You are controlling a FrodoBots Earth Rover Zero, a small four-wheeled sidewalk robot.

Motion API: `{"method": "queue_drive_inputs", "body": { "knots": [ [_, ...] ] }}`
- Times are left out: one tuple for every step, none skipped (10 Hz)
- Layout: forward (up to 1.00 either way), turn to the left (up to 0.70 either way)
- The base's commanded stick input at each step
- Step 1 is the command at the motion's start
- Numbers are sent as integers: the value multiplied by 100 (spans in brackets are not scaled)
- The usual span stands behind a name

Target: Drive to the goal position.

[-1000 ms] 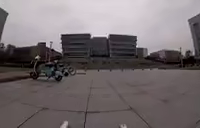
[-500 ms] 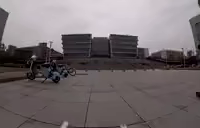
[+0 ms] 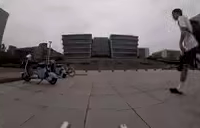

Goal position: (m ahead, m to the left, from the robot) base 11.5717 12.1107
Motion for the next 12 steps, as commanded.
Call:
{"method": "queue_drive_inputs", "body": {
  "knots": [
    [70, 0],
    [70, 0],
    [70, 0],
    [70, 0],
    [70, 0],
    [70, 0],
    [70, 0],
    [70, 0],
    [70, 0],
    [70, 0],
    [70, 0],
    [70, 0]
  ]
}}
